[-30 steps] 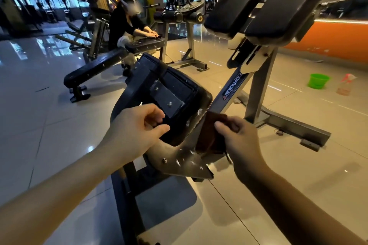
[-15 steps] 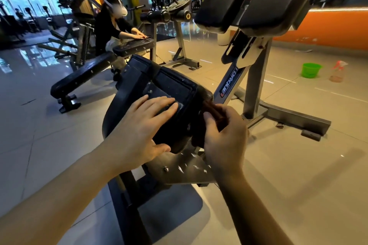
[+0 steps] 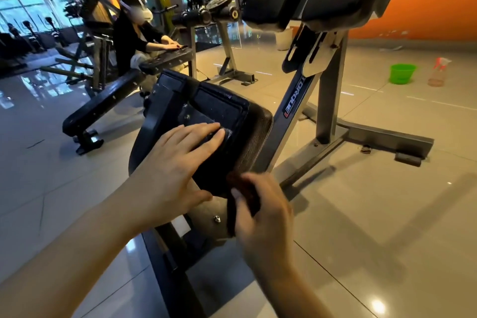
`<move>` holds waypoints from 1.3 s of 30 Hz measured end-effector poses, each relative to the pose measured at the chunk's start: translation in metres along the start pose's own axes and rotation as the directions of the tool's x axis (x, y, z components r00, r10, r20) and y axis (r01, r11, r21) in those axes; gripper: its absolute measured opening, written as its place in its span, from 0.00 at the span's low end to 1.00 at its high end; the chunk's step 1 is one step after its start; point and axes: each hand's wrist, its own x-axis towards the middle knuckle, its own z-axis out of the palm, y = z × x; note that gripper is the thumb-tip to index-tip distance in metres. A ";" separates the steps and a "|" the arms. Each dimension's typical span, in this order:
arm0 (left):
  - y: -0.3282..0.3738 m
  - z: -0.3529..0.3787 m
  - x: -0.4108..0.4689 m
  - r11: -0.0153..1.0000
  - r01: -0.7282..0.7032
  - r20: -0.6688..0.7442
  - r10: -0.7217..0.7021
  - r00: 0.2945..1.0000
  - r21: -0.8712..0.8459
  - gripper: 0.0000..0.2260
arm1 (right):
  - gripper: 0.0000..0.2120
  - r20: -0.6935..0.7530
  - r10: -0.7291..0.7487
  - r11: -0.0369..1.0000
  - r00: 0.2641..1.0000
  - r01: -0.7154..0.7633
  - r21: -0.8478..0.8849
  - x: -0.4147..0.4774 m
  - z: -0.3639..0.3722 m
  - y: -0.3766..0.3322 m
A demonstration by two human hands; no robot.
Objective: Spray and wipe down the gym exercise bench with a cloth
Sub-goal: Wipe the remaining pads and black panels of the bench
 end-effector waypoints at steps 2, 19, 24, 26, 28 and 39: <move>0.000 -0.001 0.000 1.000 -0.006 -0.008 0.006 1.000 0.001 0.48 | 0.10 -0.009 0.004 1.000 1.000 -0.004 0.022 -0.002 0.003 0.004; 0.007 -0.001 0.000 0.998 0.062 0.000 -0.062 0.998 -0.016 0.49 | 0.12 -0.219 0.040 0.997 0.975 -0.023 0.075 0.070 -0.010 0.005; 0.009 -0.001 -0.001 0.995 0.094 0.026 -0.094 0.995 -0.021 0.50 | 0.12 -0.039 0.031 0.999 0.999 -0.030 0.034 -0.008 0.011 0.013; 0.011 -0.002 0.000 0.994 0.108 0.027 -0.107 0.994 -0.032 0.50 | 0.12 -0.063 0.011 0.999 0.998 -0.008 0.039 0.005 0.009 0.016; 0.013 -0.002 0.000 0.994 0.106 0.012 -0.106 0.994 -0.034 0.49 | 0.12 -0.150 0.005 0.999 0.989 0.001 0.041 0.037 -0.001 0.015; 0.014 -0.003 -0.001 0.984 0.139 0.025 -0.137 0.990 -0.109 0.48 | 0.12 -0.146 0.007 0.996 0.989 0.005 0.084 0.030 0.000 0.006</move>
